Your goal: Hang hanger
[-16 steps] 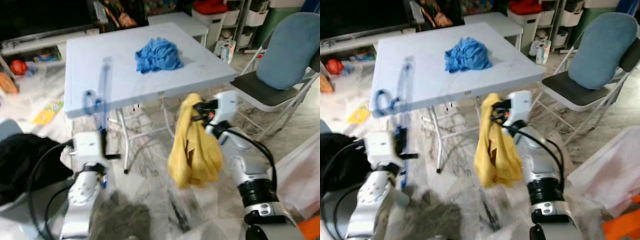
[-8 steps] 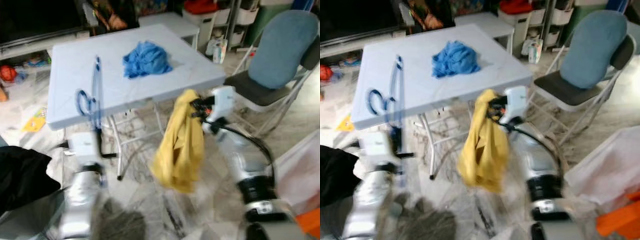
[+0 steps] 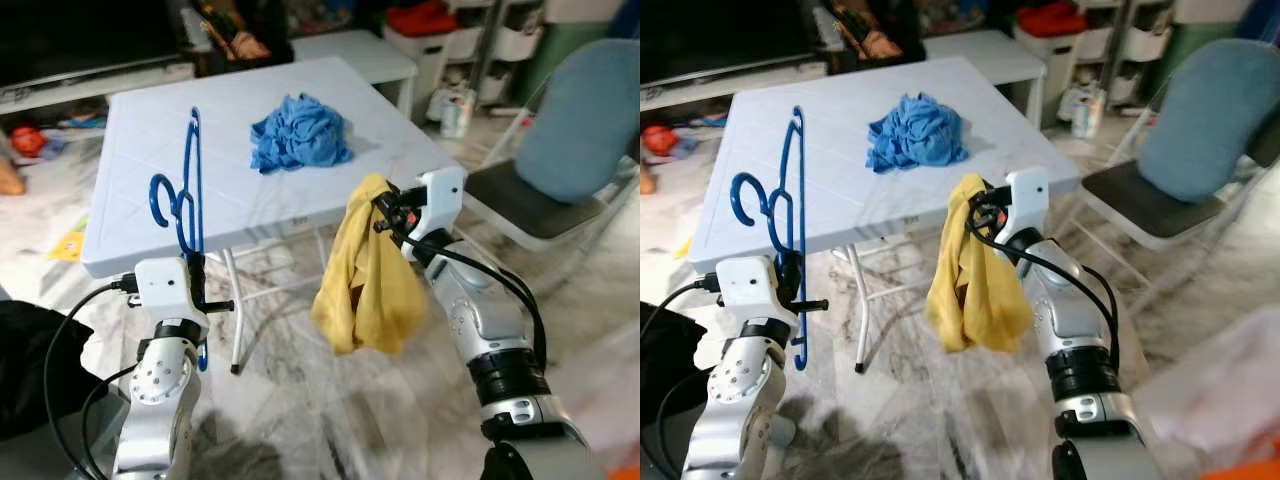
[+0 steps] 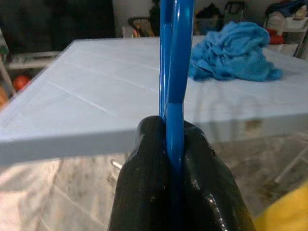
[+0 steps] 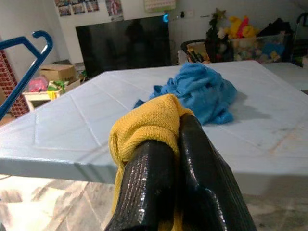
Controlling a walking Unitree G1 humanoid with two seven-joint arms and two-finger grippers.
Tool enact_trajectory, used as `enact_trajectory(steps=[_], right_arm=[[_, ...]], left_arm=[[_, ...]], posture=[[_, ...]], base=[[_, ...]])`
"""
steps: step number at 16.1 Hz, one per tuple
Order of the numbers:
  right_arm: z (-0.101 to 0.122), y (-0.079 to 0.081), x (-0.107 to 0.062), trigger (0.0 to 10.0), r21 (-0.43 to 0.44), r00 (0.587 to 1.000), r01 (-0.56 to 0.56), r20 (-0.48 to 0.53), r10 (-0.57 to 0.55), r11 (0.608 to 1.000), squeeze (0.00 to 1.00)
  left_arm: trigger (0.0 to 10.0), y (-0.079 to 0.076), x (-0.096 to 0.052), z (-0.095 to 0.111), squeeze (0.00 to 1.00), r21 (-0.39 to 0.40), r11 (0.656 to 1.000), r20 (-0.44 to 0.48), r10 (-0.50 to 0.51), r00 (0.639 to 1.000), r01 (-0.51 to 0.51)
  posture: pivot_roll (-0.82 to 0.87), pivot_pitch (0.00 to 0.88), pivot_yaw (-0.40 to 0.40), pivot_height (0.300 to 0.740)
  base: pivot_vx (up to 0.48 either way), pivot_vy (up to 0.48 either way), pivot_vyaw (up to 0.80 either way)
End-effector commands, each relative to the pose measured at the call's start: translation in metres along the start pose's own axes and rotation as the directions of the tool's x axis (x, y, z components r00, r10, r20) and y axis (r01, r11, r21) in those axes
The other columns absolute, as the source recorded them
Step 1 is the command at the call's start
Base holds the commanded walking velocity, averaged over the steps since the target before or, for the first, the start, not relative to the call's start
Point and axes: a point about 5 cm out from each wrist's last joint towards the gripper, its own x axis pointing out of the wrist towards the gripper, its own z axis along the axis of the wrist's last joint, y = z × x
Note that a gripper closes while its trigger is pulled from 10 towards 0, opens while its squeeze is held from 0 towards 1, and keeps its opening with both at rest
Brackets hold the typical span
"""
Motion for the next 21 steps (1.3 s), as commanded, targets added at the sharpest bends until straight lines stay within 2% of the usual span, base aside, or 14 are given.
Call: enact_trajectory(steps=[1,11,21], right_arm=[[0.0166,0.0025,0.0057,10.0,-0.02,0.998,-0.014,0.062,0.015,1.0,0.0],[0.0191,0.0054,0.009,10.0,-0.006,0.997,-0.028,0.073,0.029,1.0,0.0],[0.0206,0.0069,0.0117,10.0,-0.015,0.996,-0.032,0.08,0.033,0.999,0.0]], left_arm=[[10.0,-0.0004,0.0026,0.006,0.0,0.011,1.0,0.022,-0.01,1.0,0.01],[10.0,-0.0016,0.0055,0.009,0.0,0.014,1.0,0.041,-0.012,0.999,0.011],[10.0,-0.004,0.0087,0.0117,0.0,0.016,1.0,0.056,-0.015,0.998,0.014]], posture=[[-0.06,0.0,0.029,0.74],[-0.07,0.0,0.026,0.74],[-0.07,0.0,0.023,0.74]], base=[[0.386,0.251,0.48],[0.367,0.306,0.04],[0.443,0.0,0.0]])
